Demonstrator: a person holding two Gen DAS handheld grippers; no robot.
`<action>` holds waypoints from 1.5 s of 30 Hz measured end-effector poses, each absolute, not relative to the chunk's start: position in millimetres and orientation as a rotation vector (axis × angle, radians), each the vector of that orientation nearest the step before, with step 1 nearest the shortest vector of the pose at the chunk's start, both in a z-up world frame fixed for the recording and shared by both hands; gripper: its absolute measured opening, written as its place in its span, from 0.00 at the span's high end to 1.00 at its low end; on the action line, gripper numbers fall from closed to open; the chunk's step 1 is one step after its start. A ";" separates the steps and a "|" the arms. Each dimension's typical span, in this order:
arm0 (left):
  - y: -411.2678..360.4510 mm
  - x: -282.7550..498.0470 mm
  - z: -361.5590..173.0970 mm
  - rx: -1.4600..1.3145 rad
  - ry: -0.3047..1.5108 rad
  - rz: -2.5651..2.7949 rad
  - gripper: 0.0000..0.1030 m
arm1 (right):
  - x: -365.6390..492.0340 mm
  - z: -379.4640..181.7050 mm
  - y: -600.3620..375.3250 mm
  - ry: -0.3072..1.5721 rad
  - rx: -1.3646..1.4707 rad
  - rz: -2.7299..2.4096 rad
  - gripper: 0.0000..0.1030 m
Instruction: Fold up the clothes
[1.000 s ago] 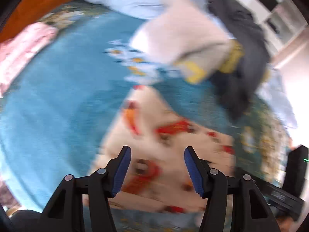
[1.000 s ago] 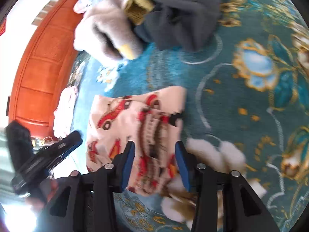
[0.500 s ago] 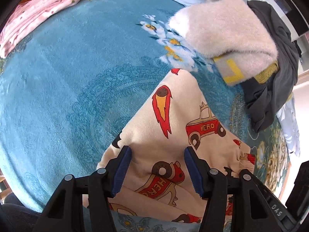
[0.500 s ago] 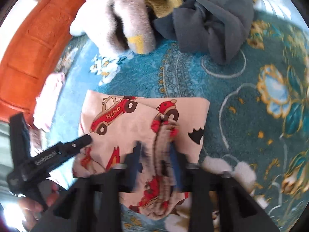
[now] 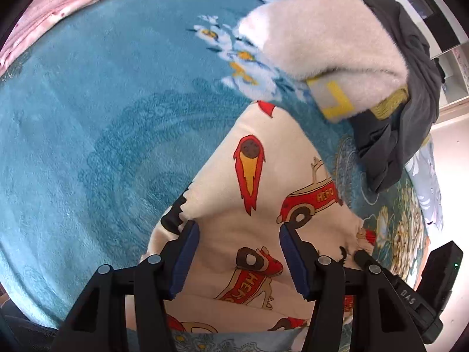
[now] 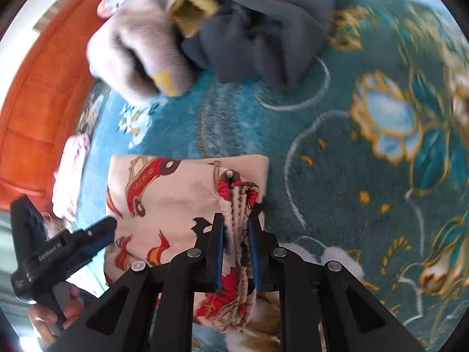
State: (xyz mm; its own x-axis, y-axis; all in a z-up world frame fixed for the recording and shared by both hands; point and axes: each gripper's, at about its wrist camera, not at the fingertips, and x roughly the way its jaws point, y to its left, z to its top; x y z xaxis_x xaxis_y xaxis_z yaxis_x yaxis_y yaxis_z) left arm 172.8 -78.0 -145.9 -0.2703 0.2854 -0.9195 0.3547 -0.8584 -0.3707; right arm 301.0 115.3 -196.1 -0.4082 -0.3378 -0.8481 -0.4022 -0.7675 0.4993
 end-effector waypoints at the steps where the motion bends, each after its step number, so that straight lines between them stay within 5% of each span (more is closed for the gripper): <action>1: -78.3 173.2 -144.8 1.862 0.834 -2.332 0.40 | 301.8 -194.7 116.3 1.069 -1.683 2.379 0.83; 12: -62.0 167.7 -137.7 1.866 0.834 -2.449 0.40 | 290.8 -149.2 81.6 0.671 -1.682 2.577 0.80; 18: -68.4 167.9 -142.9 1.861 0.926 -2.415 0.40 | 278.7 -197.4 72.1 0.777 -1.816 2.460 0.80; 23: -85.1 168.8 -128.8 1.747 0.918 -2.435 0.40 | 283.5 -171.9 73.7 0.803 -1.769 2.562 0.79; 28: -102.4 169.7 -114.0 1.629 0.905 -2.453 0.37 | 302.3 -166.5 97.4 0.895 -1.647 2.575 0.33; 37: -105.2 144.1 -157.0 1.983 0.677 -2.291 0.34 | 307.3 -215.1 99.4 1.137 -1.758 2.398 0.29; 42: -109.6 136.6 -183.9 2.157 0.859 -2.207 0.34 | 305.5 -216.0 102.8 1.186 -1.739 2.402 0.26; 45: -104.8 138.1 -185.7 2.162 0.818 -2.214 0.34 | 303.8 -216.0 104.3 1.222 -1.728 2.382 0.26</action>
State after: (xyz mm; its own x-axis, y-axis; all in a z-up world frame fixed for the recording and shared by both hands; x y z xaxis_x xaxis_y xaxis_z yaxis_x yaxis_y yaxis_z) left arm 138.1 -104.8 -185.7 -0.0869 0.3857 -0.9185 0.3039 -0.8678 -0.3932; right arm 303.8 104.3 -216.0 -0.4111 -0.4494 -0.7931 -0.3819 -0.7051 0.5974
